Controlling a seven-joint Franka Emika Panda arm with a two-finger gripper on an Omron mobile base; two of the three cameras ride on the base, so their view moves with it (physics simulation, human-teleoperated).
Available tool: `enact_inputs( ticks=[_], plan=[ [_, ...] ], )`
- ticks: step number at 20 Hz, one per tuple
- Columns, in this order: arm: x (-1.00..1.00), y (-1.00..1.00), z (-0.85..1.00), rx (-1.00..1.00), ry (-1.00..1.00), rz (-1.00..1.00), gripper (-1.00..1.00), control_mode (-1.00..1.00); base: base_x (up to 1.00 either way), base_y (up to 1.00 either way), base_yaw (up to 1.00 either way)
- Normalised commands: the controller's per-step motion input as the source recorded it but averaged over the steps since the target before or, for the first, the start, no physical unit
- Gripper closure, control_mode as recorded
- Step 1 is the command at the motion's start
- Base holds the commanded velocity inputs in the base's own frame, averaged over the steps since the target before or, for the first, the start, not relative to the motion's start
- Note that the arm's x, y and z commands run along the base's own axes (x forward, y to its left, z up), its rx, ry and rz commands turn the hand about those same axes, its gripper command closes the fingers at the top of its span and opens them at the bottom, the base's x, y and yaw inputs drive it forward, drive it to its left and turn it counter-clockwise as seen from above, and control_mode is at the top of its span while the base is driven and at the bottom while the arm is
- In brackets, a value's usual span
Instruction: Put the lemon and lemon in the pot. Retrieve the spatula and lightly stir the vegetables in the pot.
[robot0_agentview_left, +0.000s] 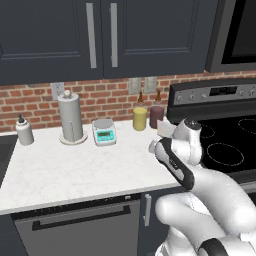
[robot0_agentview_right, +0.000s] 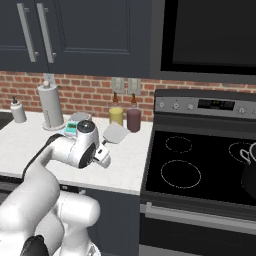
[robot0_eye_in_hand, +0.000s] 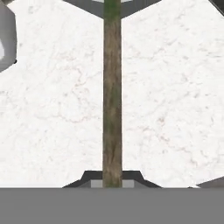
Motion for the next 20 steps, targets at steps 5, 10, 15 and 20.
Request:
enact_inputs(
  ticks=[5,10,15,20],
  plan=[
    [-0.49,0.04,1.00,-0.17,0.00,0.04,1.00,-1.00,0.00,0.00,0.00],
    [-0.29,0.07,1.00,-0.16,0.07,0.10,1.00,-1.00,0.00,0.00,0.00],
    [-0.25,0.00,1.00,-0.05,0.15,0.21,1.00,-1.00,0.00,0.00,0.00],
    [-0.15,0.00,0.83,-0.03,0.24,0.21,1.00,-1.00,0.00,0.00,0.00]
  ],
)
